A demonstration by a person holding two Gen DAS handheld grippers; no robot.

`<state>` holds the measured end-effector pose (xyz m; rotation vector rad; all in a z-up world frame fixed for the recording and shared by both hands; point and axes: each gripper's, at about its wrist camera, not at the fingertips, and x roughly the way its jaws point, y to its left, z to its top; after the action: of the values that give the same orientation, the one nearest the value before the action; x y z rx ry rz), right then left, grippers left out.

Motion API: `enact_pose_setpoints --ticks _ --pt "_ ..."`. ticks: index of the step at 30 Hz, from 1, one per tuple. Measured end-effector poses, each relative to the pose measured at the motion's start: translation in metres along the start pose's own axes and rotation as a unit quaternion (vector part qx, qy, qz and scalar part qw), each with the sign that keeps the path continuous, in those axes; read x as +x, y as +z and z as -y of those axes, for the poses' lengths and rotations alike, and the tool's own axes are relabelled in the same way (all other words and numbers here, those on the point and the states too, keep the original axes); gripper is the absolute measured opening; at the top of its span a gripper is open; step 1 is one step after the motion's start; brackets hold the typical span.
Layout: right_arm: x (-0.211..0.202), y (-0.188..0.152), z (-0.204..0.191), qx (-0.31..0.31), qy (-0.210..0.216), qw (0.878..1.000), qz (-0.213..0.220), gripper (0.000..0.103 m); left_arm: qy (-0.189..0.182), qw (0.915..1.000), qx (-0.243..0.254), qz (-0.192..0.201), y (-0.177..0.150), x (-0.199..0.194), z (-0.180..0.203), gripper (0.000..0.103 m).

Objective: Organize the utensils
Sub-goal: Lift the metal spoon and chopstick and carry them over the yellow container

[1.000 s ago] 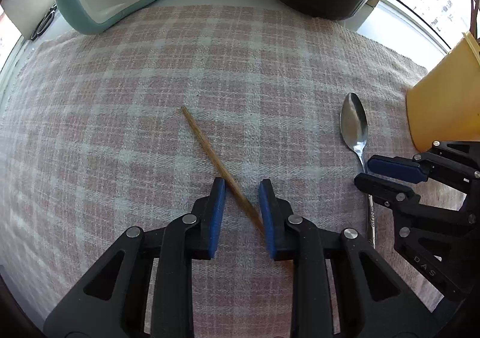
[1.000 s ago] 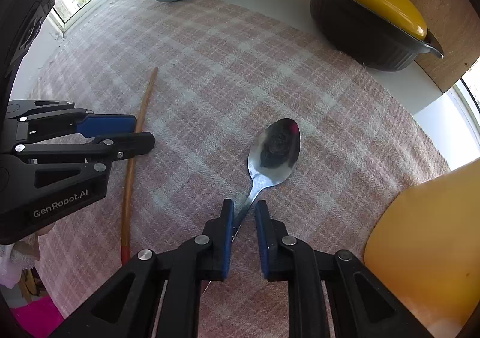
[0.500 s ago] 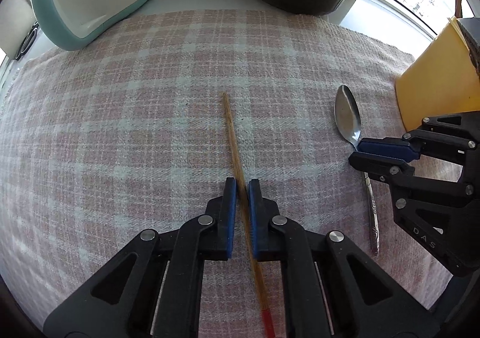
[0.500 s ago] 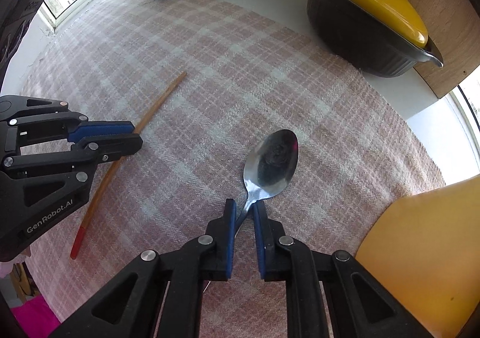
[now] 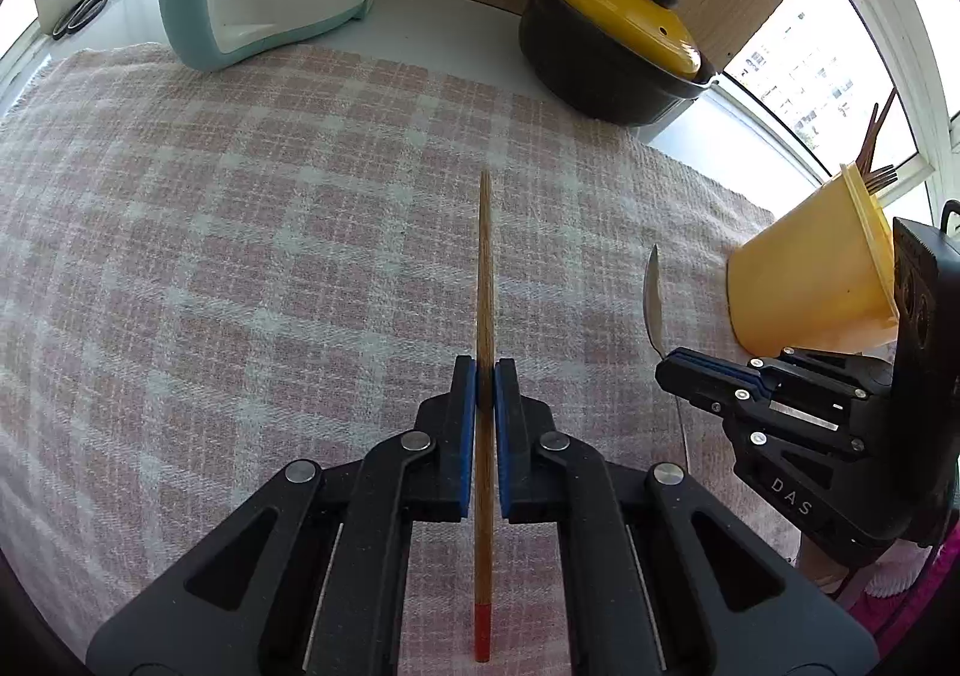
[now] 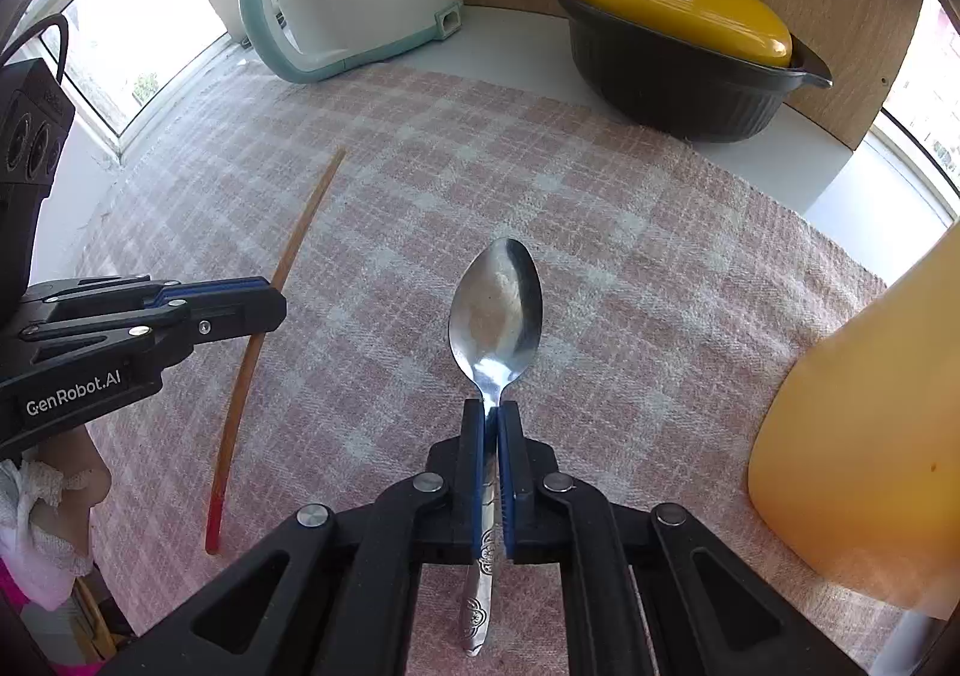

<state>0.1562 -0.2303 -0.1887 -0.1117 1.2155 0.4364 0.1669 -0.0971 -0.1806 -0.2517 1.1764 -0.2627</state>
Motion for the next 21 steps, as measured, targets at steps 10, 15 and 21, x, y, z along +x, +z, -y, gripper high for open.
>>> enact_pose_setpoints --ticks 10,15,21 --pt "-0.045 -0.012 -0.004 0.018 -0.013 0.997 0.070 0.001 -0.015 0.9983 0.032 0.047 -0.011 -0.051 0.011 0.004" --pt "-0.068 -0.017 -0.006 0.025 -0.017 0.995 0.097 0.001 -0.022 0.9966 0.043 0.067 -0.008 -0.068 0.018 0.004" --pt "-0.096 -0.019 -0.010 0.027 -0.027 0.991 0.128 0.001 -0.027 0.9936 0.061 0.091 -0.007 -0.096 0.028 0.004"
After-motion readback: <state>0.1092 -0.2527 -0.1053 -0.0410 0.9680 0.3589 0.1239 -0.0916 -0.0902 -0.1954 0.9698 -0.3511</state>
